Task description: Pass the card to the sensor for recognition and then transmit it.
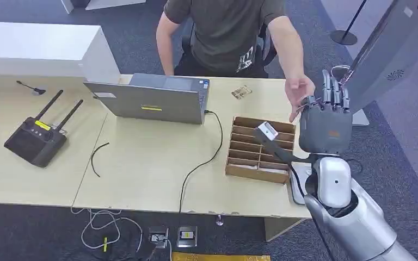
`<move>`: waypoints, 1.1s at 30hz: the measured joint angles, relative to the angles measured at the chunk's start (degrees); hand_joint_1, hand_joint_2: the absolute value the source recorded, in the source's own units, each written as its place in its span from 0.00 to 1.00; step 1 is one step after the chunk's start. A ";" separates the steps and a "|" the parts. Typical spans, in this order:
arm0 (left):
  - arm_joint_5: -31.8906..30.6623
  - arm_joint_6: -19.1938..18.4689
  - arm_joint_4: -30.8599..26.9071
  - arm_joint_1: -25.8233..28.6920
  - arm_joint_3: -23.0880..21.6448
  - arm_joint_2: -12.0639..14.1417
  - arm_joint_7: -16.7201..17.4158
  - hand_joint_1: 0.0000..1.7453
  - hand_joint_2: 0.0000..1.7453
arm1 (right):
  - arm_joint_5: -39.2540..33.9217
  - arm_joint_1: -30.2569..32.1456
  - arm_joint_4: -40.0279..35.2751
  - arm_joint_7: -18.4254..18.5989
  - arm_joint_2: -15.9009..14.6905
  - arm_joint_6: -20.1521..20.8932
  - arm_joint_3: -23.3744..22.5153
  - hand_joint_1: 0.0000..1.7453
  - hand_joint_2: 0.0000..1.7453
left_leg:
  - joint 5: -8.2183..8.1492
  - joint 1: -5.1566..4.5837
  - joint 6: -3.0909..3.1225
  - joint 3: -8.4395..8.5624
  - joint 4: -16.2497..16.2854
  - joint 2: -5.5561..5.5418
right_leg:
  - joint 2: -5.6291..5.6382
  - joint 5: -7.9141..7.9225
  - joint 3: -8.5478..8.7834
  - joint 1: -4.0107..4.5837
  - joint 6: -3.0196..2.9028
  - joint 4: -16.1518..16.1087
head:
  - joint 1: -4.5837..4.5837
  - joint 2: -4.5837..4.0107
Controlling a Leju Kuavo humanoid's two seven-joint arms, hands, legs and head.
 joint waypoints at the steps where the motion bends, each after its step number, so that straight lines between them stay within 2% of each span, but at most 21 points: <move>1: -0.15 -0.07 0.00 -0.05 0.00 -0.07 0.02 0.00 0.00 | -0.31 -0.01 0.15 0.00 0.07 -0.07 -0.13 1.00 1.00 | 0.00 0.00 0.00 0.00 0.00 0.00 | 0.00 0.00 0.00 0.00 0.00 0.00 | -0.02 0.00; 13: -1.40 -0.20 0.00 -0.41 0.00 -0.50 0.61 0.00 0.00 | -2.32 -2.03 5.04 0.18 0.79 -3.39 -0.20 1.00 1.00 | 0.00 0.00 0.00 -0.03 0.00 -0.04 | -0.04 0.00 0.00 0.00 0.00 0.00 | 0.00 0.00; 14: -1.53 -0.22 0.02 -0.41 0.00 -0.57 0.63 0.00 0.00 | -2.34 -2.15 5.82 0.22 0.89 -3.69 -0.20 0.85 1.00 | 0.00 0.00 0.00 -0.04 0.00 -0.04 | -0.05 0.00 0.00 0.00 0.00 0.00 | 0.02 0.00; 15: -1.62 -0.22 0.02 -0.41 0.00 -0.57 0.68 0.00 0.00 | -2.38 -2.24 6.51 0.26 1.01 -3.95 -0.22 0.00 1.00 | 0.00 0.00 0.00 -0.04 0.00 -0.05 | -0.06 0.00 0.00 0.00 0.00 0.00 | -0.02 0.00; 16: -1.70 -0.24 0.02 -0.41 0.00 -0.59 0.70 0.00 0.00 | -2.34 -2.27 7.08 0.31 1.07 -4.18 -0.22 0.00 0.00 | 0.00 0.00 0.00 -0.05 0.00 -0.08 | -0.08 0.00 0.00 0.00 0.00 0.00 | 0.02 0.00; 30: -2.32 0.13 0.07 -0.39 0.11 -0.98 0.90 0.00 0.00 | 3.63 -2.94 13.88 0.44 2.82 -4.72 -0.31 0.00 0.00 | 0.01 0.00 0.00 -0.05 0.00 -0.08 | -0.08 0.00 0.00 0.00 0.00 0.00 | 0.00 0.00; 33: -1.42 0.79 0.09 -0.06 0.64 -1.20 0.48 0.00 0.00 | 5.47 -3.22 14.60 0.46 2.97 -3.56 -0.55 0.00 0.00 | 0.01 0.00 0.00 -0.04 0.00 -0.08 | -0.08 0.00 -0.01 0.00 0.00 0.00 | 0.00 0.00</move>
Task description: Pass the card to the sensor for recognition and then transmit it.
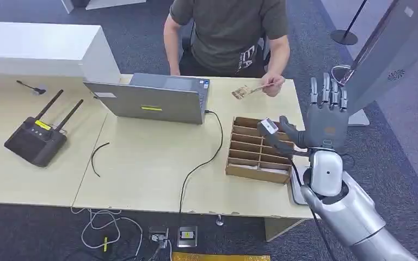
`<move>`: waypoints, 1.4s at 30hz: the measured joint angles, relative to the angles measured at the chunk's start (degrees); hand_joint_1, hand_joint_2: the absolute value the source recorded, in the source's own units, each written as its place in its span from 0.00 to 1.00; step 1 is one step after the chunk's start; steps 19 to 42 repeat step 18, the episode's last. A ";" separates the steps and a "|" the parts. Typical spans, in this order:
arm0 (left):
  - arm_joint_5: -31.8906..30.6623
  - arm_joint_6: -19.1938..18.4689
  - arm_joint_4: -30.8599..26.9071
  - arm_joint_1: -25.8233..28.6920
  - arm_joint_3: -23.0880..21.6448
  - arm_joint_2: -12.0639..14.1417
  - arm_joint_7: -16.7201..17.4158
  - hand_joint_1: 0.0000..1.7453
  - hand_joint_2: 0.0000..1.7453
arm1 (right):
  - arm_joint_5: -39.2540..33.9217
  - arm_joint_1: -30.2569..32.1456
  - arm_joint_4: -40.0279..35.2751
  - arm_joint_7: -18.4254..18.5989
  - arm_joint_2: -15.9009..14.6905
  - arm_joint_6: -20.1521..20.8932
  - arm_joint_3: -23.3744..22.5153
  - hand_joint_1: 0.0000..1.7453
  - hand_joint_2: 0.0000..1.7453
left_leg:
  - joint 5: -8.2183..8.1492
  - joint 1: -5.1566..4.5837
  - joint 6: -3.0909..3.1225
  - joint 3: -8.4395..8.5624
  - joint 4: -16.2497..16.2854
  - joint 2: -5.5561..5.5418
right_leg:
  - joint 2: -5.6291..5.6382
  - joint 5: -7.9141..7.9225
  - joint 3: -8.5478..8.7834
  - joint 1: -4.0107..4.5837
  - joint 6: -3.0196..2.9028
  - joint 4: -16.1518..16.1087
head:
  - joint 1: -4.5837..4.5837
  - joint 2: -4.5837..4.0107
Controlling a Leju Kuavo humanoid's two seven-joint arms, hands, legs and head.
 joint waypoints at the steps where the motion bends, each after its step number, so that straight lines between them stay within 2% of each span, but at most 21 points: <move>1: 0.37 0.37 0.00 0.25 0.33 -0.09 -0.35 0.00 0.00 | 0.57 -0.01 0.13 0.00 -0.02 0.52 -0.39 0.00 0.00 | 0.00 0.00 0.00 0.00 0.00 0.00 | 0.00 0.00 0.00 0.00 0.00 0.00 | 0.00 0.00; 9: 1.95 1.70 0.04 1.82 1.90 -0.28 -1.77 0.00 0.00 | 2.25 0.42 0.35 0.24 -1.90 3.26 -5.18 0.00 0.00 | -0.01 -0.01 0.01 0.02 0.03 0.00 | 0.00 0.00 -0.03 -0.01 0.00 -0.04 | 0.00 0.00; 12: 2.82 2.36 0.04 2.62 2.53 -0.28 -2.45 0.00 0.00 | 3.25 1.91 0.07 0.28 -3.93 4.98 -9.12 0.00 0.00 | -0.01 -0.01 0.01 0.03 0.06 0.00 | -0.01 0.00 0.00 -0.01 0.00 -0.04 | 0.02 0.00; 18: 4.66 3.78 0.07 3.78 4.00 -0.50 -3.76 0.00 0.00 | 4.13 5.99 -1.49 0.33 -7.94 5.09 -17.05 0.00 0.00 | -0.03 -0.02 0.02 0.01 0.07 0.02 | 0.03 0.00 -0.02 -0.02 0.01 -0.06 | 0.00 0.00; 42: 4.66 3.78 0.07 3.78 4.00 -0.50 -3.76 0.00 0.00 | 4.13 5.99 -1.49 0.33 -7.94 5.09 -17.05 0.00 0.00 | -0.03 -0.02 0.02 0.01 0.07 0.02 | 0.03 0.00 -0.02 -0.02 0.01 -0.06 | 0.00 0.00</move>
